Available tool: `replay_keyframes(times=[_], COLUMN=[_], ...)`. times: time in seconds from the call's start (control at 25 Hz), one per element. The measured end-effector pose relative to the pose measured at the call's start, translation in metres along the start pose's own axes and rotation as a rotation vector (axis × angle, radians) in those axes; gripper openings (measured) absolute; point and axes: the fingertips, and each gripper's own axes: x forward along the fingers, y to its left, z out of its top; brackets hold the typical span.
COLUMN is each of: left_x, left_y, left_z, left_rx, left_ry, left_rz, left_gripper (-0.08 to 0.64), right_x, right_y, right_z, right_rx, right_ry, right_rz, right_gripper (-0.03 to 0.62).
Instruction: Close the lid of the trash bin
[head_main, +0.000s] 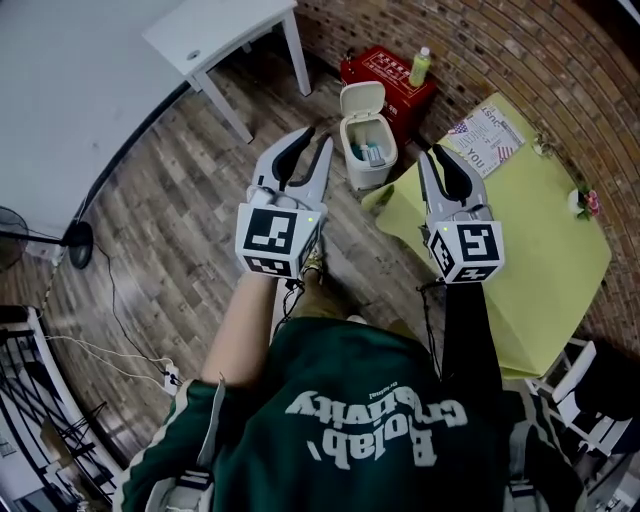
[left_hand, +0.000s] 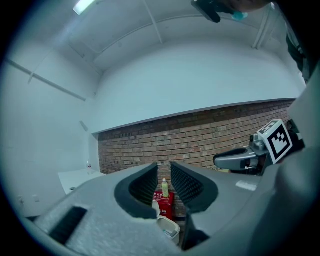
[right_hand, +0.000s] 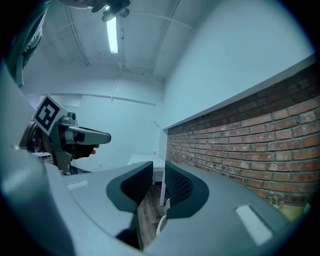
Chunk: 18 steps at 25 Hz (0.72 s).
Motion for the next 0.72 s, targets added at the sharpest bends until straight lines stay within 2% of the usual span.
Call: replay_keyframes(times=[0.36, 0.72], left_x=[0.071, 0.151], left_y=[0.032, 0.102], left_z=[-0.004, -0.001], left_rx=[0.012, 0.028], left_ry=[-0.002, 0.003], left_rz=[-0.102, -0.191], left_gripper=[0.091, 0.092], right_x=[0.067, 0.16], right_y=[-0.025, -0.05], right_z=[-0.003, 0.009], right_rx=[0.015, 0.031], right_ry=[0.013, 0.018], right_rz=[-0.055, -0.149], right_gripper=[0.091, 0.094])
